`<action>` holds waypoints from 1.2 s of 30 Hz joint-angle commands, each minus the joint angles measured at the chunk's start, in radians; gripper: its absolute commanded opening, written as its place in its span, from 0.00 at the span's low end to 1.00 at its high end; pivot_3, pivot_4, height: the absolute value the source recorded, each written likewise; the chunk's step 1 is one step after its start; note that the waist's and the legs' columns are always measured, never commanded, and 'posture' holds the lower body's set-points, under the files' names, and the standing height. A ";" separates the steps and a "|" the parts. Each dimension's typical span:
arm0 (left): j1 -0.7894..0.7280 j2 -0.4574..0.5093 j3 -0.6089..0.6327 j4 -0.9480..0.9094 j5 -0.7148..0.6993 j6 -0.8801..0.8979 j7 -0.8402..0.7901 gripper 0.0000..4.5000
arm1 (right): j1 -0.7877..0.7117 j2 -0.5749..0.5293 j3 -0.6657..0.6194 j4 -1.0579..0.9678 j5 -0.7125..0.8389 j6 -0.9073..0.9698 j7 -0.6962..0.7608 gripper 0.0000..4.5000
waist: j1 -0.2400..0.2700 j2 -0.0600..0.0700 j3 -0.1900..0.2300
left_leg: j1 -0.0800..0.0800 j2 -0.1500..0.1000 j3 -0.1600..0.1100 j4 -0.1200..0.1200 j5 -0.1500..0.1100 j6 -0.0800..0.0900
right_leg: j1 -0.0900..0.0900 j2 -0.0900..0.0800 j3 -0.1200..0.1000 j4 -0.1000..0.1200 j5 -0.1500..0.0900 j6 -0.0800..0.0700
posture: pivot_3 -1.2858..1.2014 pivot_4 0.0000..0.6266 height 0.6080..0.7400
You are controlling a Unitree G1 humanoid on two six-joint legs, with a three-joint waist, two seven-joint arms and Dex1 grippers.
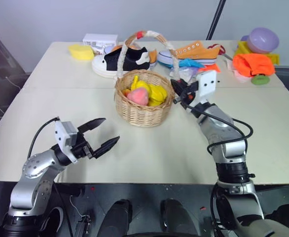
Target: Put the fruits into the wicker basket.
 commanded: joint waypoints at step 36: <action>-0.396 -0.062 -0.154 0.471 0.218 -0.139 -0.130 1.00 | 0.456 -0.304 -0.730 -0.206 0.111 -0.103 -0.179 0.99 | -0.001 0.002 0.000 | 0.002 0.000 0.002 0.002 0.000 0.000 | 0.003 0.001 0.001 0.002 0.001 0.002 | 0.52 0.24 1.00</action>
